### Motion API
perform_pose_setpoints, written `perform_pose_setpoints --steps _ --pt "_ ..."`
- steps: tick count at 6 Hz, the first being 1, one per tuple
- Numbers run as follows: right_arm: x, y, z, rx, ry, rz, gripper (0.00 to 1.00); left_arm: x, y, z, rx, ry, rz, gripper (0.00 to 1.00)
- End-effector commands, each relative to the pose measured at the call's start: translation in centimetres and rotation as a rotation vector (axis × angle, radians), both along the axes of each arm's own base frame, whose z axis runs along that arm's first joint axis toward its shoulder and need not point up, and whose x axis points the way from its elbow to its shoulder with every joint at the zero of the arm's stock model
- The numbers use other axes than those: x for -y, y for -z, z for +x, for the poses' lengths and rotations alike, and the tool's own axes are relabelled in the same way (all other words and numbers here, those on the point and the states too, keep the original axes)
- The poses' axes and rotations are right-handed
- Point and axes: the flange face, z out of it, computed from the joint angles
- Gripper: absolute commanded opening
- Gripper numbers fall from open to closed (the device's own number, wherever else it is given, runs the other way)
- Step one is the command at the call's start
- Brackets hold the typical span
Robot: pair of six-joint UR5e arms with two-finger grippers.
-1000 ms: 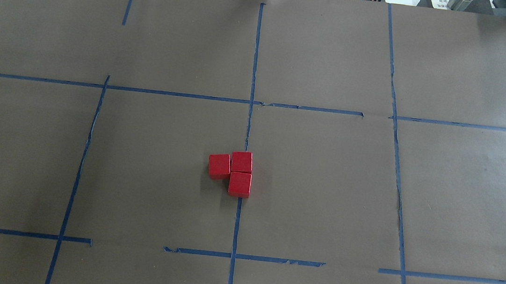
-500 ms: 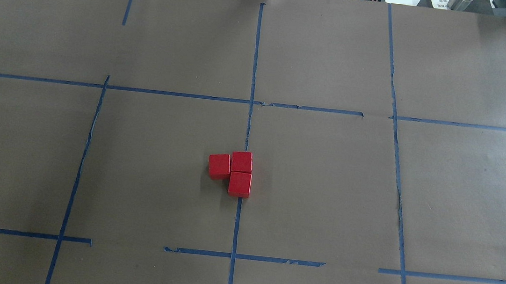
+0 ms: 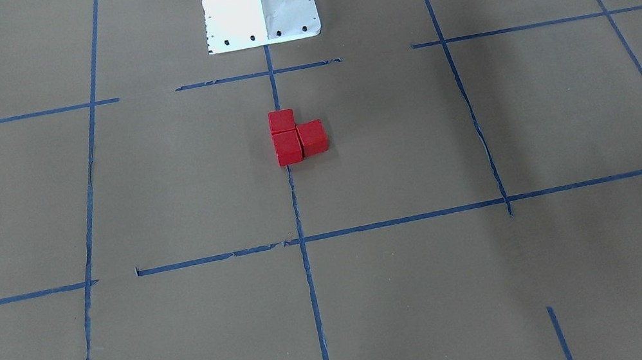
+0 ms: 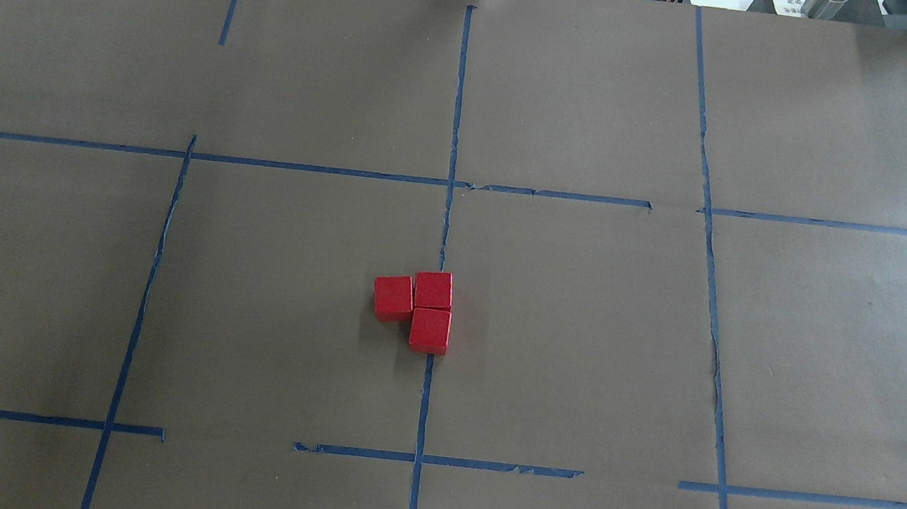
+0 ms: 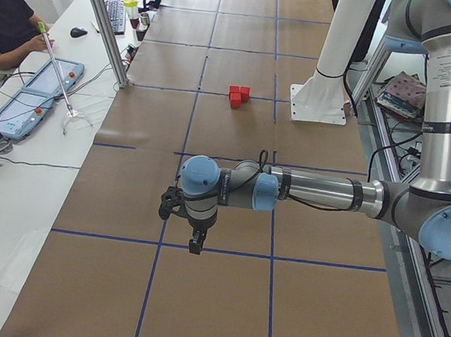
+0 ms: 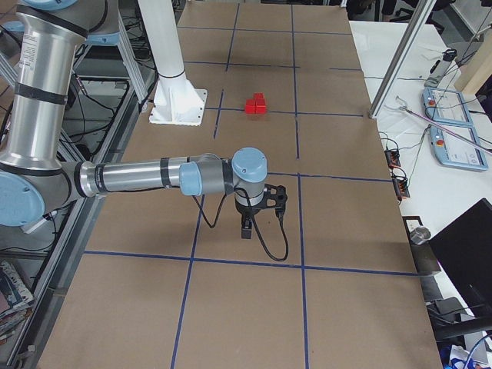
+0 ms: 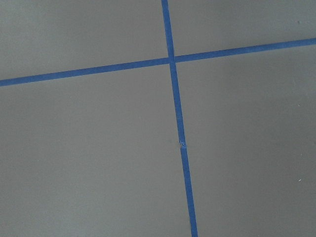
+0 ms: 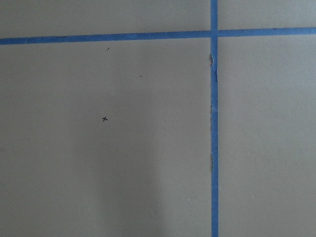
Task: Form red blocks into L shape at center
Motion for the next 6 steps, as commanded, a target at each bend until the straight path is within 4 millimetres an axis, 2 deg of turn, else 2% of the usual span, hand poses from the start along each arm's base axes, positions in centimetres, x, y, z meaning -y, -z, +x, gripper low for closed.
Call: perform_pose_setpoints --steps 1,6 --pt "-1.9 -1.7 1.5 0.003 0.001 -0.003 1.00 -0.2 -0.8 0.1 -0.004 -0.002 -0.015 1.00" --pt "-2.3 -2.9 1.9 -0.026 0.016 -0.008 1.00 -0.7 -1.5 0.0 -0.004 -0.001 -0.029 1.00"
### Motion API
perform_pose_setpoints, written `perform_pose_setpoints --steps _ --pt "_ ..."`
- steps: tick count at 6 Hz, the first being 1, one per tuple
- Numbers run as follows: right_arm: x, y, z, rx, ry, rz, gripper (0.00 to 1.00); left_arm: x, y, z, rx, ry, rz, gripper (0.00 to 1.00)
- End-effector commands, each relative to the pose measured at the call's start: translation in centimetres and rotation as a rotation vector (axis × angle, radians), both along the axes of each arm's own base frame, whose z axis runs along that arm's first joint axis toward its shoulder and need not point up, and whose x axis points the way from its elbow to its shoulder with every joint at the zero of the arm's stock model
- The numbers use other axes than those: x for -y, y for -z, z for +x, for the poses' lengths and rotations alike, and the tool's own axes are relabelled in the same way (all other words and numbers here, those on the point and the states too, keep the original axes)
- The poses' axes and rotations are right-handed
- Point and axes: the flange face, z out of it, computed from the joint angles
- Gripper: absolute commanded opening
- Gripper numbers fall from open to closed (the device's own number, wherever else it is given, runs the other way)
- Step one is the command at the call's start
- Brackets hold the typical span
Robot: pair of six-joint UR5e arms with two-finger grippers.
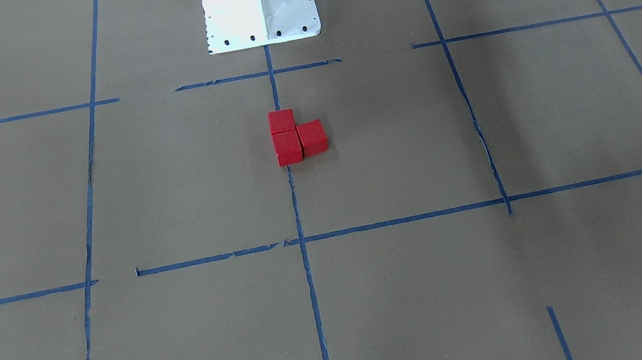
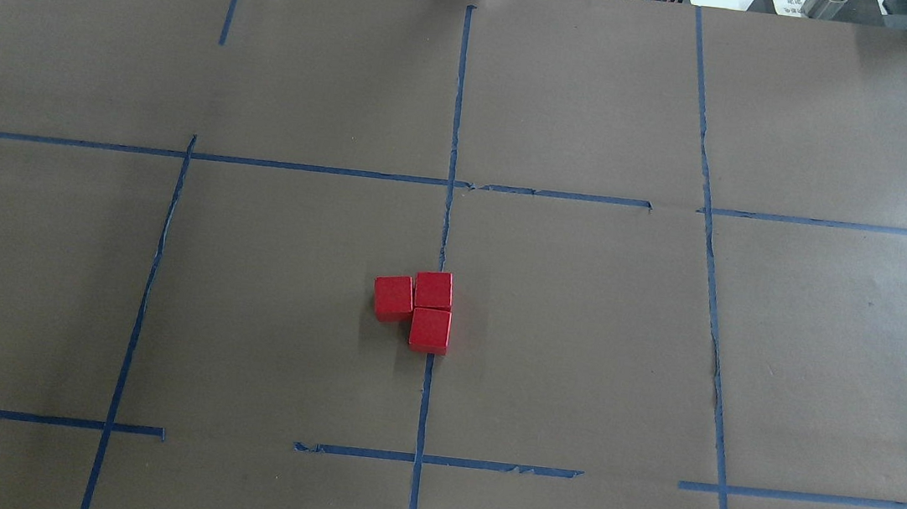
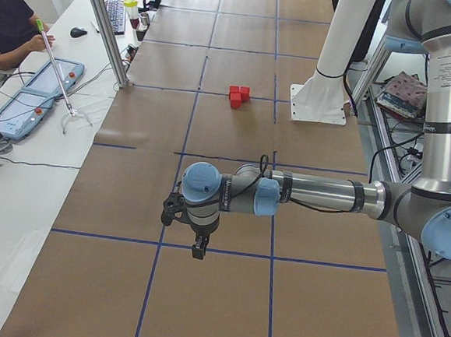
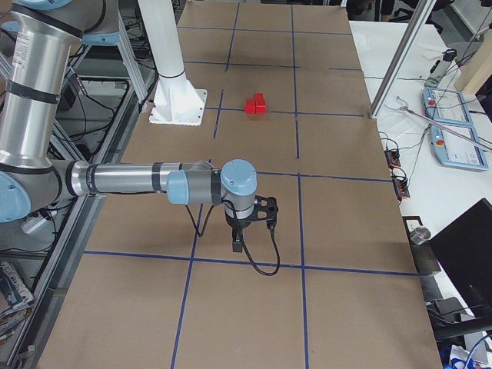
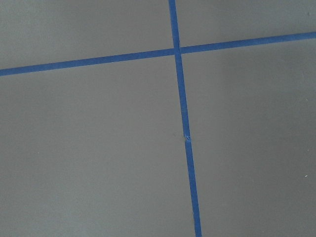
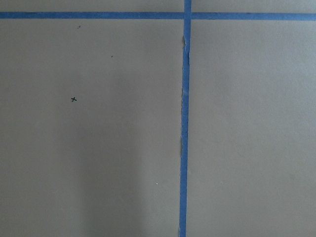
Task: Form red blocks into L shape at center
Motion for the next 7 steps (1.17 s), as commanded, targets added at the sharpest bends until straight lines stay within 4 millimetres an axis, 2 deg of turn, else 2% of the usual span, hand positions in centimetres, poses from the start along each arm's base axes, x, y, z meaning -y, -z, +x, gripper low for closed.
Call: perform_pose_setpoints --steps 1,2,3,5,7 --pt "-0.2 -0.5 0.0 0.006 0.001 -0.016 1.00 -0.4 -0.5 0.0 0.003 -0.001 -0.008 1.00" --pt "-0.9 -0.6 0.0 0.001 0.000 -0.023 1.00 -0.4 -0.8 0.0 0.006 0.000 -0.014 1.00" --pt "-0.5 -0.5 -0.1 0.007 -0.014 -0.033 1.00 -0.5 -0.6 0.0 0.000 0.001 -0.014 1.00" --pt "-0.3 1.1 0.0 0.011 -0.014 -0.002 1.00 -0.4 -0.7 0.1 0.000 0.000 -0.015 1.00" --pt "0.0 1.2 -0.6 0.010 0.010 0.011 1.00 -0.3 -0.8 0.1 0.003 -0.002 -0.018 1.00"
